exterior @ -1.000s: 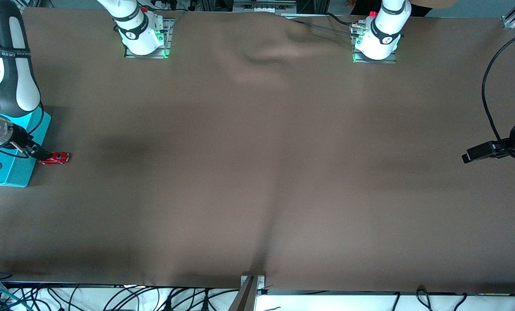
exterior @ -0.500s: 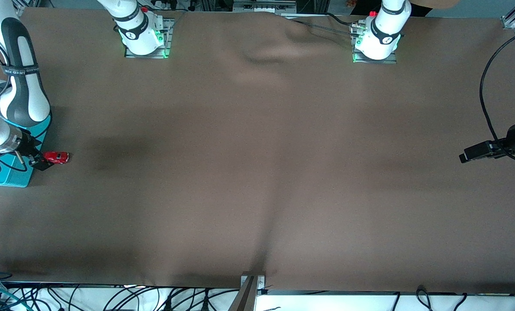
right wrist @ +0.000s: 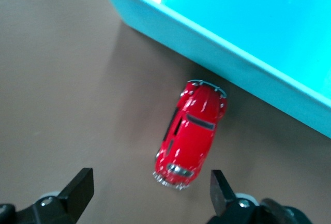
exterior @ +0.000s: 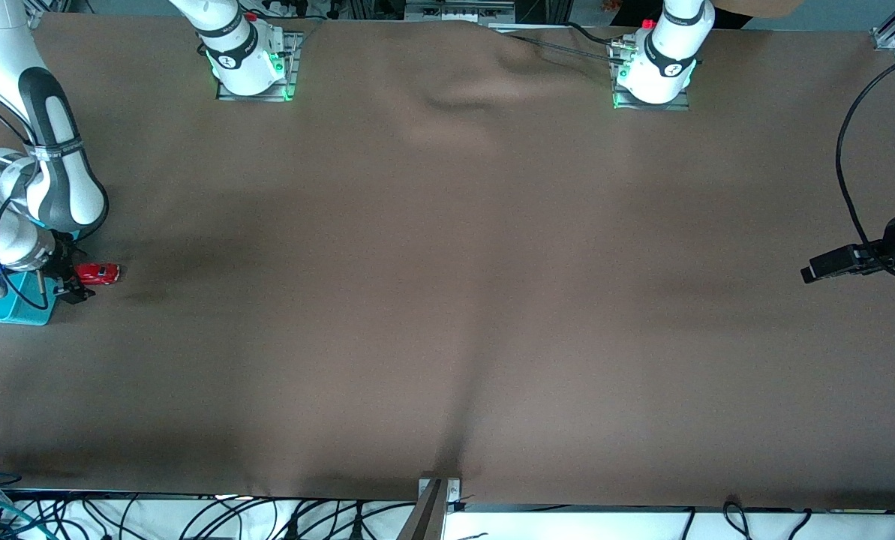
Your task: Wind red beetle toy and store in blue box
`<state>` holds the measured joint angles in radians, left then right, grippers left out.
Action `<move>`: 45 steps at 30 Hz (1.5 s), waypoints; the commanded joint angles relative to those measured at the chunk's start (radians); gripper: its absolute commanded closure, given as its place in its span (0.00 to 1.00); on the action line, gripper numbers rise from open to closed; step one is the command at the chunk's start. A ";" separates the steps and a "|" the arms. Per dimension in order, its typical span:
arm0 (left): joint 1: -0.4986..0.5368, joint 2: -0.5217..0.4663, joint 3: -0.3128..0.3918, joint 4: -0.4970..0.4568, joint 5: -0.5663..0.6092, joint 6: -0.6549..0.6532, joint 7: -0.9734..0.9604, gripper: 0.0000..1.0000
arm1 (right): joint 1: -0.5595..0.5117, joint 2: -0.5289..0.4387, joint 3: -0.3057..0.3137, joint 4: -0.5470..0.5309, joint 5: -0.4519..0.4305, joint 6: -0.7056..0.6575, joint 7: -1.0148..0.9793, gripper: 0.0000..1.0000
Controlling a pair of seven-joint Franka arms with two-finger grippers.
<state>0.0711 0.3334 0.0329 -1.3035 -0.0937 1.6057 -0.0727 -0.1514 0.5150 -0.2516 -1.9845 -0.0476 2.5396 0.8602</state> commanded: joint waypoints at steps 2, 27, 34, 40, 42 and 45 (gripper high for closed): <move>-0.001 -0.010 -0.001 0.006 0.009 -0.018 0.021 0.00 | -0.031 0.020 0.006 -0.027 0.014 0.071 0.002 0.00; -0.002 -0.010 -0.002 0.006 0.009 -0.018 0.021 0.00 | -0.051 0.030 0.034 -0.027 0.035 0.081 0.006 1.00; -0.002 -0.008 -0.002 0.006 0.009 -0.018 0.021 0.00 | -0.051 0.014 0.054 -0.025 0.035 0.064 0.000 1.00; -0.002 -0.010 -0.002 0.006 0.009 -0.018 0.021 0.00 | -0.050 -0.013 0.072 -0.017 0.029 -0.010 -0.003 1.00; -0.002 -0.010 -0.001 0.006 0.009 -0.018 0.021 0.00 | -0.046 -0.026 0.074 -0.016 0.023 -0.039 -0.009 1.00; -0.002 -0.010 -0.001 0.006 0.009 -0.018 0.021 0.00 | -0.037 -0.046 0.078 -0.010 0.020 -0.073 -0.017 1.00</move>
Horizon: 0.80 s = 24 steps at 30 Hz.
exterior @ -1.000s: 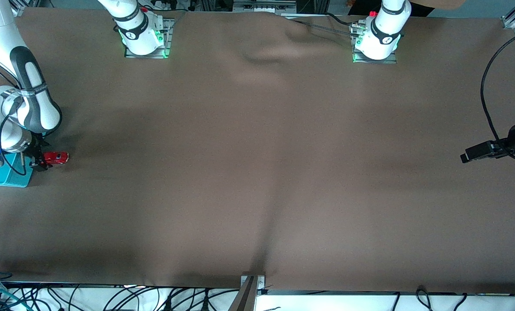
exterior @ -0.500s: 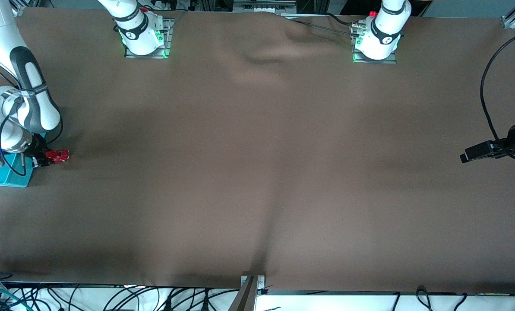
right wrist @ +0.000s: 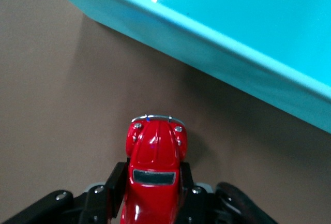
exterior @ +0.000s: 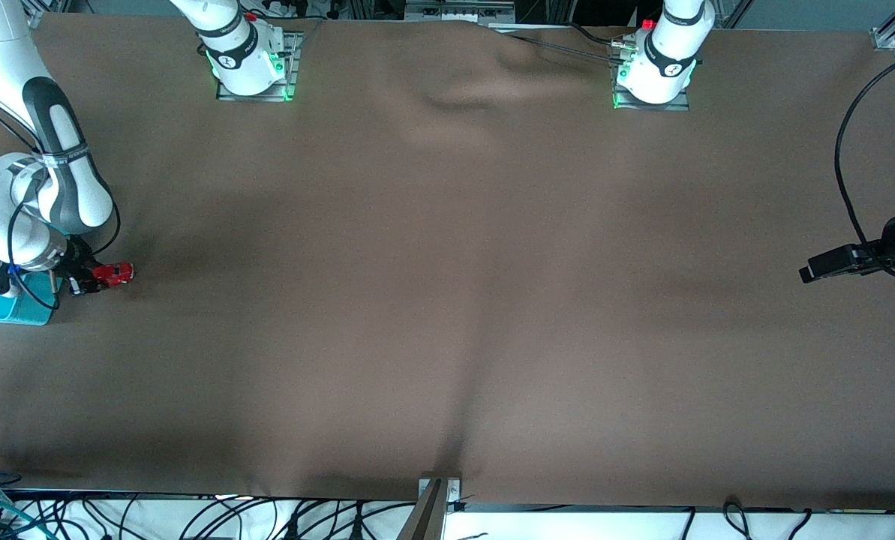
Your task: Wind red beetle toy and store in blue box
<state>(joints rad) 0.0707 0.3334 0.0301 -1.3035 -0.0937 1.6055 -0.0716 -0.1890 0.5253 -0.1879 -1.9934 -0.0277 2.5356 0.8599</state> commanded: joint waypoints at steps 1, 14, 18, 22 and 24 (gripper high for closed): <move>-0.002 -0.008 0.002 0.006 0.009 -0.016 0.019 0.00 | 0.002 -0.059 0.018 0.001 -0.001 -0.084 -0.019 1.00; -0.002 -0.010 0.002 0.006 0.009 -0.018 0.018 0.00 | 0.037 -0.129 0.041 0.033 -0.104 -0.265 -0.205 1.00; -0.002 -0.010 0.002 0.006 0.009 -0.018 0.018 0.00 | 0.045 -0.151 0.041 0.038 -0.141 -0.320 -0.321 1.00; -0.002 -0.010 0.002 0.006 0.009 -0.016 0.019 0.00 | 0.046 -0.165 0.041 0.047 -0.162 -0.374 -0.442 1.00; -0.002 -0.010 0.002 0.006 0.009 -0.016 0.019 0.00 | 0.046 -0.169 0.039 0.051 -0.176 -0.400 -0.513 1.00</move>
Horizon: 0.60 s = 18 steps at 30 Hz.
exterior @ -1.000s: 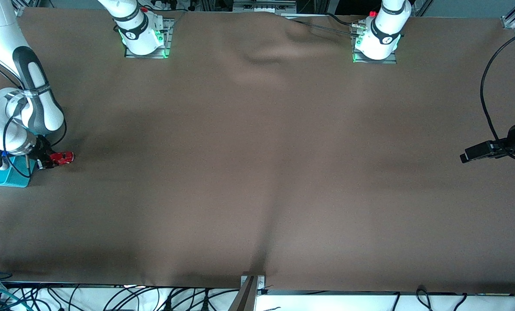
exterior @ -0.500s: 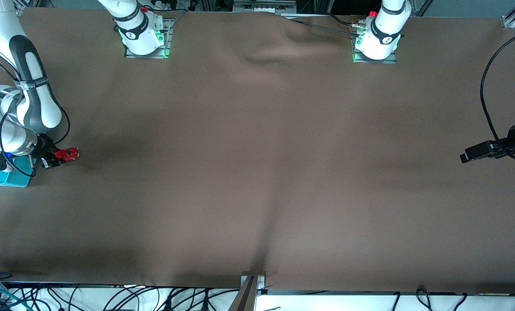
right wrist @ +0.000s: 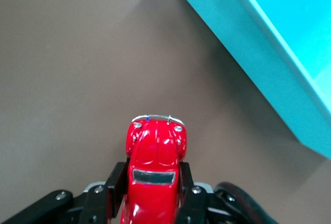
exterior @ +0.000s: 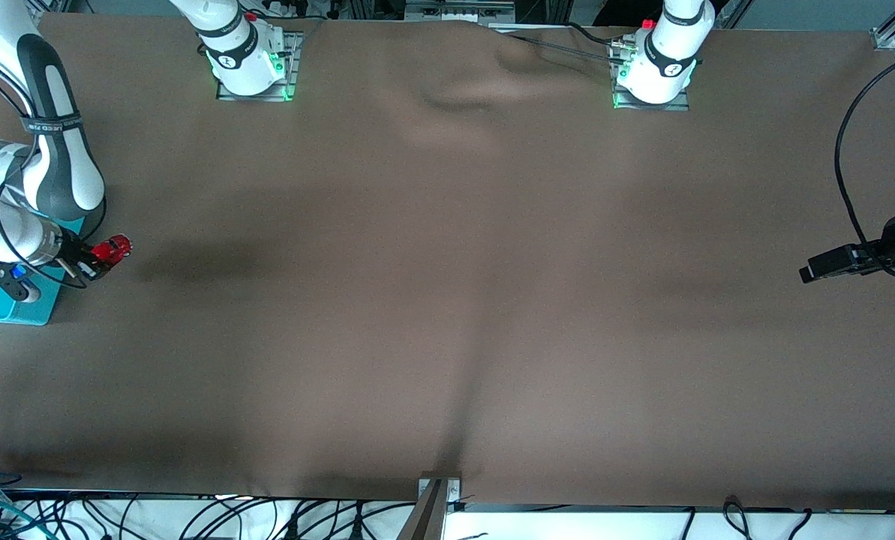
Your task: Wind red beetle toy and store in blue box
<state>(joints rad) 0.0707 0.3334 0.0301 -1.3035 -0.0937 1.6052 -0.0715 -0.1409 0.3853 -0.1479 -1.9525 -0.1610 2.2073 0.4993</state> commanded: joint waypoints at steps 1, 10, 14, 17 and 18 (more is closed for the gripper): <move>-0.002 -0.008 0.002 0.006 0.008 -0.016 0.018 0.00 | -0.002 -0.035 -0.002 0.012 -0.051 -0.083 -0.189 1.00; -0.002 -0.010 0.004 0.006 0.008 -0.017 0.018 0.00 | -0.002 -0.051 -0.024 0.015 -0.064 -0.090 -0.324 1.00; -0.002 -0.010 0.004 0.006 0.009 -0.017 0.019 0.00 | -0.002 -0.057 -0.050 0.018 -0.065 -0.090 -0.399 1.00; -0.002 -0.008 0.004 0.006 0.009 -0.016 0.019 0.00 | -0.002 -0.057 -0.073 0.024 -0.065 -0.090 -0.456 1.00; -0.002 -0.008 0.005 0.006 0.008 -0.017 0.019 0.00 | -0.002 -0.057 -0.079 0.029 -0.065 -0.090 -0.475 1.00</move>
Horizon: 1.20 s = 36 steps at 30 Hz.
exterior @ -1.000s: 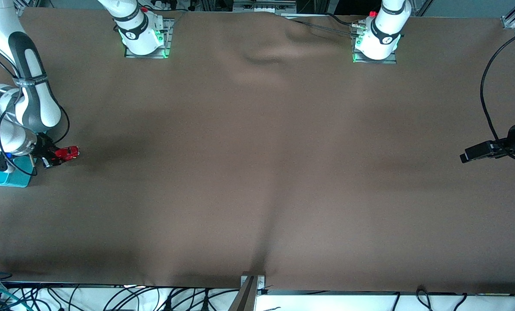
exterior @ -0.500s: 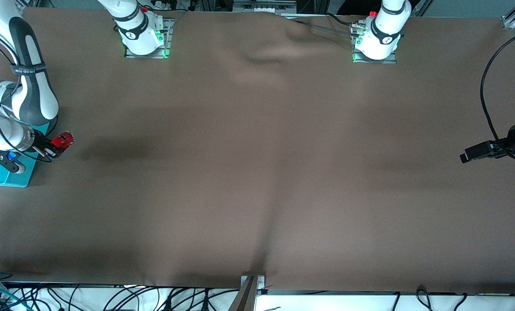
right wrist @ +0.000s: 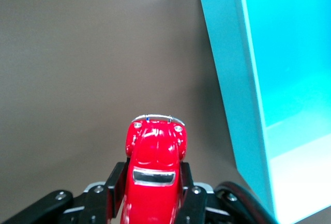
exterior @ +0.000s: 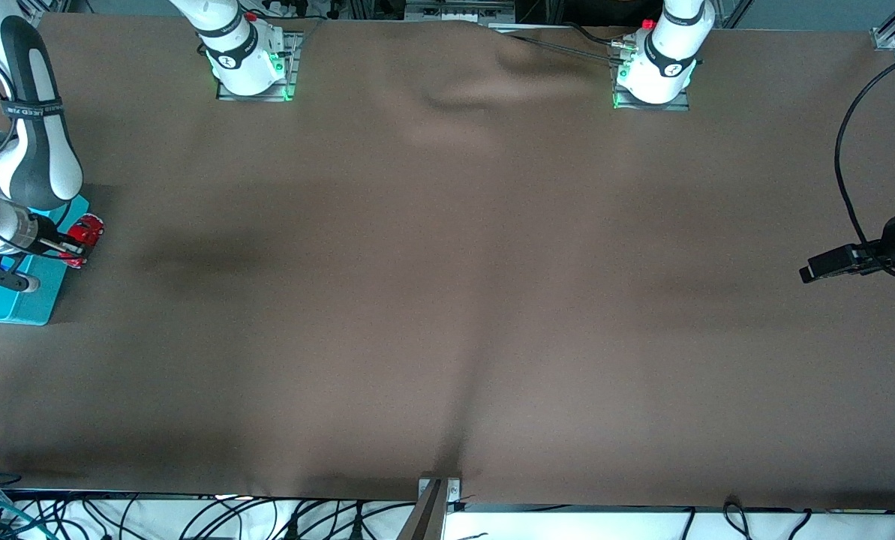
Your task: Wind red beetle toy and store in blue box
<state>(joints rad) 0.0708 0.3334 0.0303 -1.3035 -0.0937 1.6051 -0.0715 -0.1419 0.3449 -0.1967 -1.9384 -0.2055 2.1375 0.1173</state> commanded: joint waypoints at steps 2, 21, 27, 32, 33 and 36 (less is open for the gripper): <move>-0.002 -0.008 0.005 0.006 0.009 -0.017 0.019 0.00 | -0.002 -0.012 -0.046 0.027 -0.020 -0.021 -0.125 1.00; -0.002 -0.008 0.005 0.006 0.008 -0.017 0.019 0.00 | -0.004 0.008 -0.242 0.068 -0.005 0.021 -0.490 1.00; -0.002 -0.008 0.005 0.006 0.008 -0.016 0.019 0.00 | -0.010 0.032 -0.289 0.064 0.001 0.062 -0.606 1.00; -0.002 -0.010 0.005 0.006 0.008 -0.016 0.019 0.00 | -0.024 0.063 -0.323 0.064 0.079 0.108 -0.721 1.00; -0.002 -0.010 0.005 0.006 0.009 -0.017 0.019 0.00 | -0.031 0.072 -0.326 0.065 0.102 0.116 -0.747 1.00; -0.002 -0.008 0.005 0.006 0.008 -0.016 0.019 0.00 | -0.057 0.097 -0.328 0.067 0.164 0.151 -0.820 1.00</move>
<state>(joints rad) 0.0709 0.3334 0.0314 -1.3035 -0.0937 1.6051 -0.0715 -0.1632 0.3987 -0.5134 -1.8837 -0.1324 2.2365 -0.5736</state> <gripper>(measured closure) 0.000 0.542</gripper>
